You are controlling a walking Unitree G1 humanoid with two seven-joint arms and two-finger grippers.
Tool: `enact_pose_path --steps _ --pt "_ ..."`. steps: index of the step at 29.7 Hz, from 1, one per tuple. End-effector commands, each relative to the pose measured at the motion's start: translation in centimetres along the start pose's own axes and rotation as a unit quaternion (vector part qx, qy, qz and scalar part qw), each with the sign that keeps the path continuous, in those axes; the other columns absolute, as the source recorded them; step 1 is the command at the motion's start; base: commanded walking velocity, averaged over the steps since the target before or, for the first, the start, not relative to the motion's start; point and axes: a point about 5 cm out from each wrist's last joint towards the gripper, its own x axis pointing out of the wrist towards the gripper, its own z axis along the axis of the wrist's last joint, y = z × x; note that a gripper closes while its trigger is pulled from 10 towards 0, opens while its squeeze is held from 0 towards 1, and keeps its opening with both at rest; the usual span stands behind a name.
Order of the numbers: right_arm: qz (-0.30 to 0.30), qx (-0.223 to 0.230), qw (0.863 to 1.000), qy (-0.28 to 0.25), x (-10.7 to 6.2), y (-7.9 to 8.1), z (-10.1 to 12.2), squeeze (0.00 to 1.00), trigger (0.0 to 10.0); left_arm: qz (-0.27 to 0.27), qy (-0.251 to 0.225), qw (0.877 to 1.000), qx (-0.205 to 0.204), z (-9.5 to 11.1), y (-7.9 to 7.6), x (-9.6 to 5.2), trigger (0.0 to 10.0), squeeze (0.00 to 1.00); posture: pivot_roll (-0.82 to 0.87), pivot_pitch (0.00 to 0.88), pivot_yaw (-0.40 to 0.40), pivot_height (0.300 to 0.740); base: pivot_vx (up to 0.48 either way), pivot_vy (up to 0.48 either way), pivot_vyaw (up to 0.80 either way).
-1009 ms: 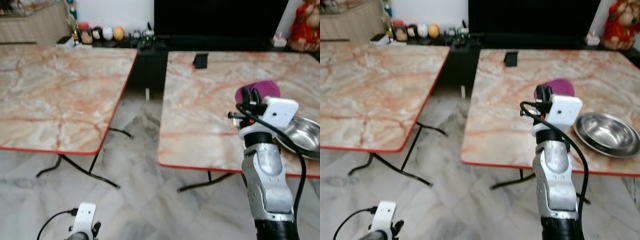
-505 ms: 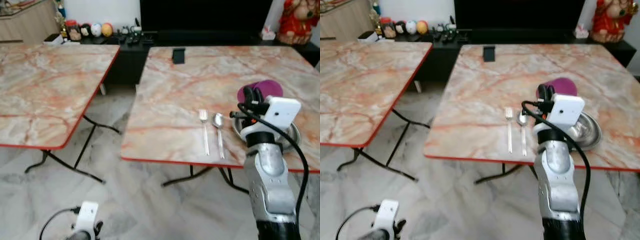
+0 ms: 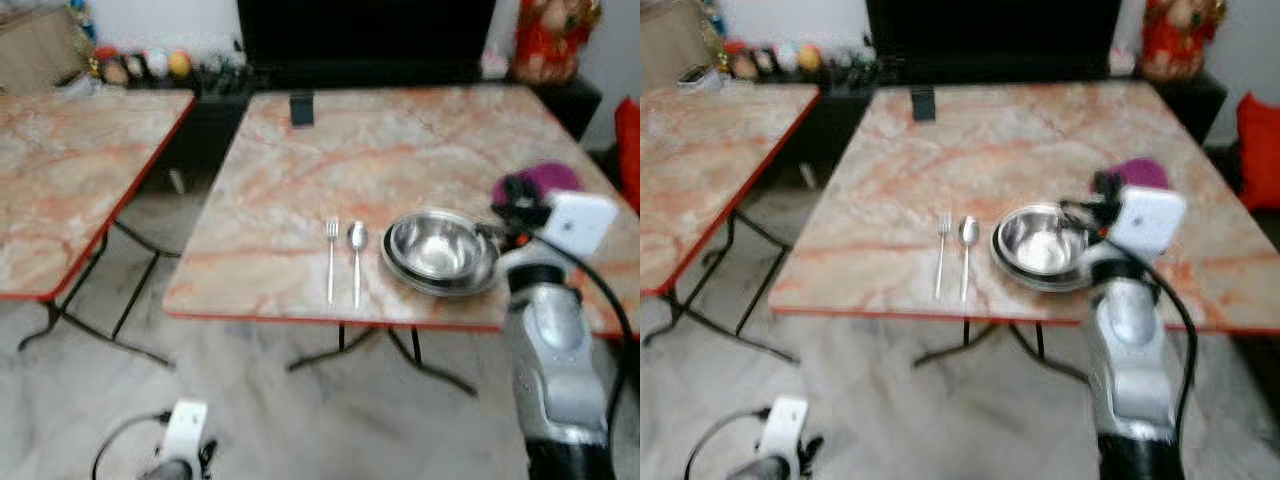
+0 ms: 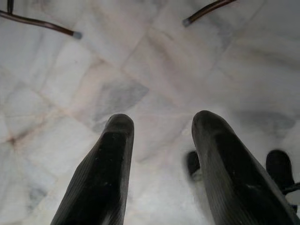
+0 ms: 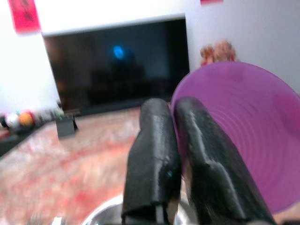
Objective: Setting the table
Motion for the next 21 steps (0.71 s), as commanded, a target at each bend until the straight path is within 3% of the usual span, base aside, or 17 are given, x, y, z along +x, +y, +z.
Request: enact_pose_path --steps 1,21 --pt "0.015 0.008 1.0 -0.009 0.26 1.13 0.55 0.0 10.0 0.011 0.007 1.0 0.006 -0.22 0.96 -0.13 10.0 0.0 -0.09 0.0 0.043 0.74 0.0 -0.334 0.0" --pt "-0.007 0.008 1.0 -0.01 0.63 0.59 0.77 0.0 10.0 0.015 0.01 1.0 -0.015 -0.38 1.27 -0.18 10.0 0.0 -0.08 0.0 0.039 0.74 0.0 -0.013 0.0"
